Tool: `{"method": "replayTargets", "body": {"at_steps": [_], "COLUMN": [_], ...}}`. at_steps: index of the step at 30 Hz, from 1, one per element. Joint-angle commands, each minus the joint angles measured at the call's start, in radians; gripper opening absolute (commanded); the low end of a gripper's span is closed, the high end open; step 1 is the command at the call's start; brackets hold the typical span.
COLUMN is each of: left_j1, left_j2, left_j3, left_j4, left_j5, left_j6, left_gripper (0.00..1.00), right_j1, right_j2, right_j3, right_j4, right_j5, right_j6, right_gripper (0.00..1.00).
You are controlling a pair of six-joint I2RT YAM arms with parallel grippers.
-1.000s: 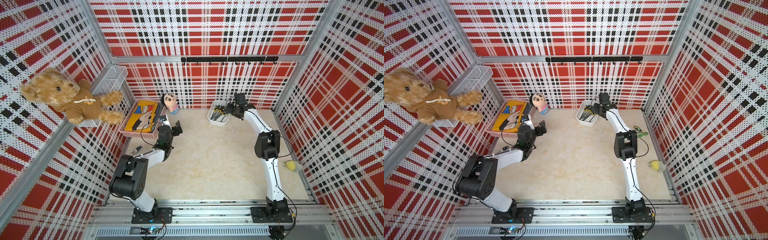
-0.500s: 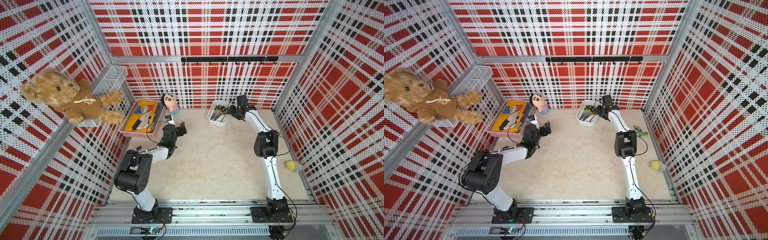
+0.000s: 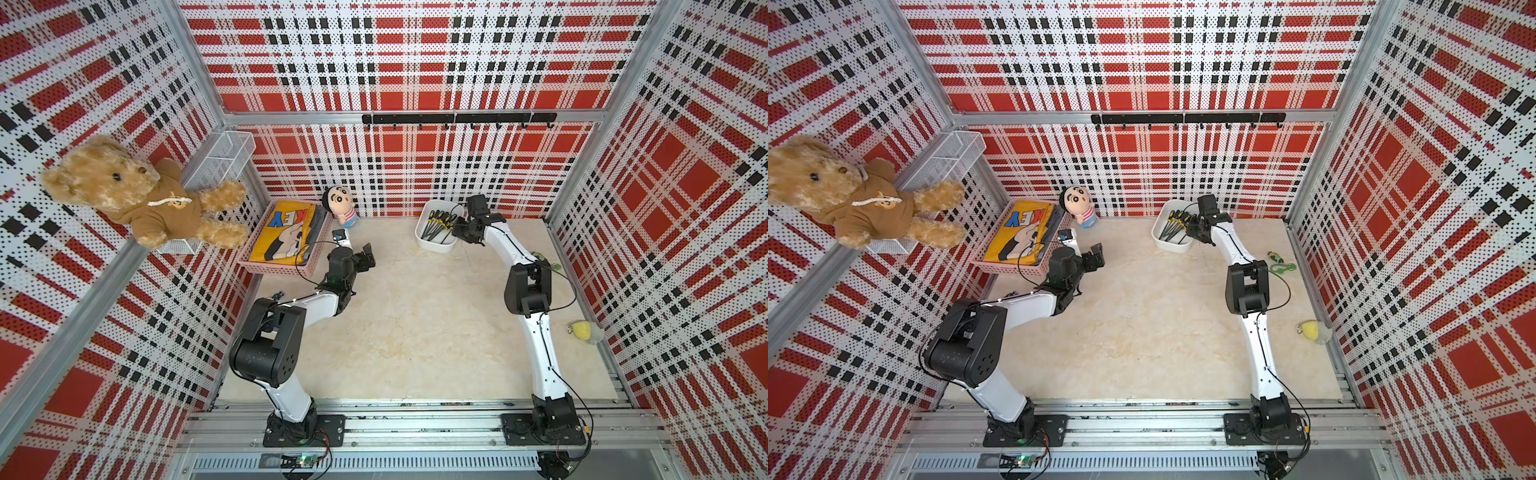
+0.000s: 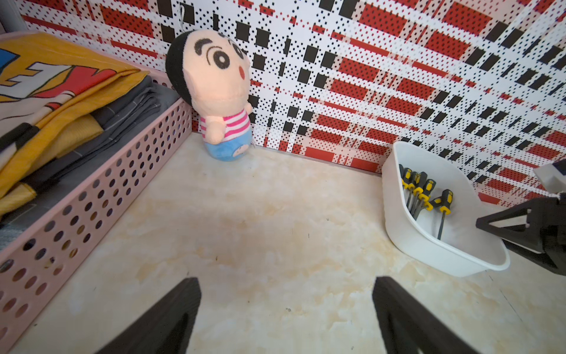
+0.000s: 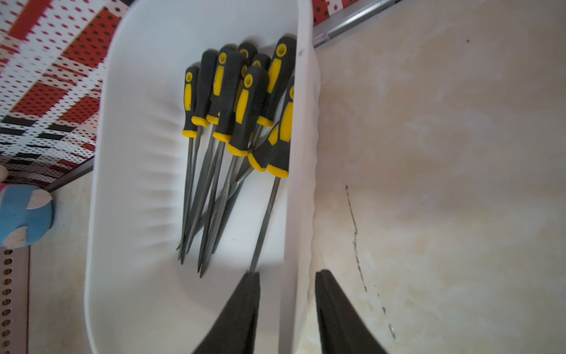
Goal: Take the file tool out of the storage box
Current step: Move the storage box to the center of the board.
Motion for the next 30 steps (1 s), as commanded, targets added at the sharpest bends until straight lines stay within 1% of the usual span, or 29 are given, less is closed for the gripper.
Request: {"method": "replayTargets", "body": {"at_steps": [1, 5, 9, 11, 12, 13, 14, 16, 21, 24, 30], "left_j1": [-0.001, -0.001, -0.001, -0.001, -0.001, -0.001, -0.001, -0.002, -0.006, -0.011, -0.033], "left_j2": [0.015, 0.016, 0.015, 0.019, 0.021, 0.023, 0.026, 0.031, 0.042, 0.055, 0.088], "left_j3": [0.028, 0.034, 0.039, 0.043, 0.046, 0.048, 0.050, 0.056, 0.071, 0.083, 0.112], "left_j4": [-0.011, -0.017, -0.023, -0.025, -0.027, -0.030, -0.030, -0.033, -0.041, -0.043, -0.043], "left_j5": [0.004, 0.003, 0.001, 0.002, 0.004, 0.006, 0.011, 0.015, 0.022, 0.030, 0.037], "left_j6": [0.006, 0.005, 0.006, 0.006, 0.005, 0.004, 0.002, 0.001, -0.001, -0.004, -0.008], "left_gripper": [0.94, 0.94, 0.94, 0.94, 0.94, 0.94, 0.94, 0.94, 0.94, 0.94, 0.94], "right_j1": [0.006, 0.007, 0.010, 0.009, 0.009, 0.010, 0.009, 0.010, 0.014, 0.016, 0.013], "right_j2": [0.010, 0.005, -0.033, -0.065, -0.080, -0.098, -0.118, -0.163, -0.314, -0.426, -0.657], "right_j3": [-0.009, -0.009, -0.072, -0.114, -0.131, -0.158, -0.185, -0.246, -0.438, -0.584, -0.937], "right_j4": [-0.030, -0.042, -0.042, -0.040, -0.040, -0.043, -0.047, -0.048, -0.056, -0.067, -0.073], "right_j5": [0.019, 0.030, 0.054, 0.064, 0.068, 0.074, 0.079, 0.088, 0.134, 0.161, 0.221], "right_j6": [-0.019, -0.029, -0.050, -0.065, -0.074, -0.075, -0.115, -0.141, -0.226, -0.277, -0.345], "right_gripper": [0.31, 0.18, 0.09, 0.01, 0.00, 0.00, 0.00, 0.00, 0.00, 0.00, 0.00]}}
